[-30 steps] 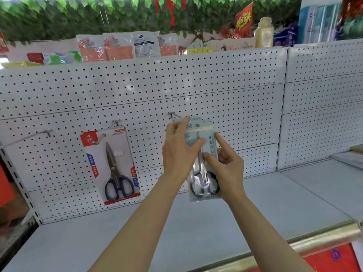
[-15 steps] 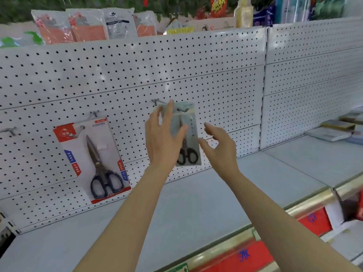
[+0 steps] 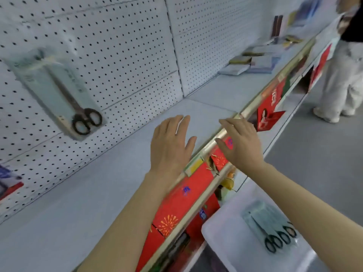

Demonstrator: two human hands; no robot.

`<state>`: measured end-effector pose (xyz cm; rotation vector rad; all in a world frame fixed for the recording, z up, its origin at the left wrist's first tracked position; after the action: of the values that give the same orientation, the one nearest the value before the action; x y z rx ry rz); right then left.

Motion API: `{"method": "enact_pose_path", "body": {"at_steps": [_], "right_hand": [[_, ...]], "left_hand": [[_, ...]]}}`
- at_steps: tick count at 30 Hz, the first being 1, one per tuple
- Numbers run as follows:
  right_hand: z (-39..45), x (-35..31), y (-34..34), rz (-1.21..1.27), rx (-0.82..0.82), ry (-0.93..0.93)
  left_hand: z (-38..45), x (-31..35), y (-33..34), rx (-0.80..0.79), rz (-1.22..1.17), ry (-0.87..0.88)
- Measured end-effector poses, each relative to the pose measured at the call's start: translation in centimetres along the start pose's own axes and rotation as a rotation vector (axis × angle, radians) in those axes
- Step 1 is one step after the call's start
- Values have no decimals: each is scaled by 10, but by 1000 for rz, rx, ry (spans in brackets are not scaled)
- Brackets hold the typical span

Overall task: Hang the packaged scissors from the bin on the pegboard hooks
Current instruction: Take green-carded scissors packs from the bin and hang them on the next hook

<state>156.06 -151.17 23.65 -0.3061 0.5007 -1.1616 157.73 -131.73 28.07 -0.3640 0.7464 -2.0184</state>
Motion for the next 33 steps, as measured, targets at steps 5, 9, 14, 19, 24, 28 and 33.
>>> {"method": "enact_pose_path", "body": {"at_steps": [5,9,14,19,24,28,33], "right_hand": [[-119,102,-23,-187,-271,278],[-208,163,-39,-283,-445,426],[-289,207,-33,-302,-571,487],[-350,233,-15,-284,-643,555],[-387,243,1,-274,-674,622],[-406,245,15,-275,-705,616],[-421,243,37,-281,-828,635]], "left_hand": [[-60,77,106,-287,-144,-60],[-122,137,185,-556,-216,-121],[-207,195,263,-943,-247,-350],[-289,243,329,-1325,-295,-852],[-334,280,377,-1299,-284,-1494],[-344,304,383,-1234,-34,-1414],[-357,296,383,-1237,65,-1288]]}}
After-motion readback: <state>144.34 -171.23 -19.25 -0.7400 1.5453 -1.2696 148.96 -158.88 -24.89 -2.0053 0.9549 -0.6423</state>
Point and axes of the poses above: each hand's wrist, its own z-axis towards the middle knuckle, its own y-axis out of the palm, x = y × z, the point moved 3 cm from there along z, towards the middle knuckle, and after that the axes turned 6 degrees about x, right-handed, at the moved point
